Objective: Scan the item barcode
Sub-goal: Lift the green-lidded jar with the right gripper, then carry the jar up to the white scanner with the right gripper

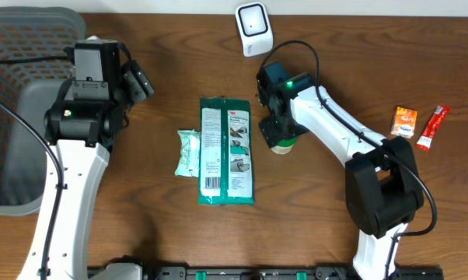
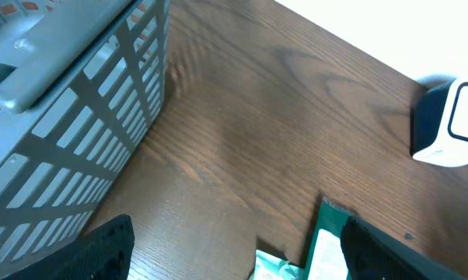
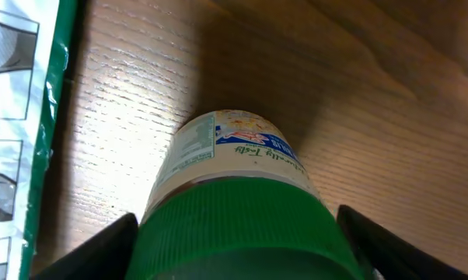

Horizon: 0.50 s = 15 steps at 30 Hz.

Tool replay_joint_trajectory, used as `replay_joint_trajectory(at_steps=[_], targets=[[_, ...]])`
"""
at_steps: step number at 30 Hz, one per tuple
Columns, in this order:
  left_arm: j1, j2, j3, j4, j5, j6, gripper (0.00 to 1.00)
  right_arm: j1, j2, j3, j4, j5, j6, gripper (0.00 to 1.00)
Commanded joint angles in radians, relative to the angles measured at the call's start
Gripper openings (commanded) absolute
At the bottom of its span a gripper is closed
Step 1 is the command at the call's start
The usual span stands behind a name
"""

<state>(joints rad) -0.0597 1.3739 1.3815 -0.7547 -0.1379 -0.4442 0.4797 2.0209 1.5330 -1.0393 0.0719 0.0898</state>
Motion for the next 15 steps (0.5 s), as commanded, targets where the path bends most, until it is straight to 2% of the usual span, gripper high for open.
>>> replay_joint_trajectory(at_steps=[1,4,7,12,15], targets=[[0.003,0.001,0.012,0.0,-0.016,0.006,0.85,0.001,0.012,-0.026,0.002,0.005,0.002,0.78],[0.003,0.001,0.012,0.0,-0.016,0.006,0.85,0.0,0.012,-0.05,0.024,0.005,0.002,0.73],[0.003,0.001,0.012,0.0,-0.016,0.006,0.85,0.0,0.012,-0.055,0.034,0.006,0.002,0.61],[0.003,0.001,0.012,0.0,-0.016,0.006,0.85,0.0,0.002,-0.039,0.034,0.006,0.002,0.53],[0.003,0.001,0.012,0.0,-0.016,0.006,0.85,0.0,-0.026,-0.008,0.02,0.006,0.003,0.38]])
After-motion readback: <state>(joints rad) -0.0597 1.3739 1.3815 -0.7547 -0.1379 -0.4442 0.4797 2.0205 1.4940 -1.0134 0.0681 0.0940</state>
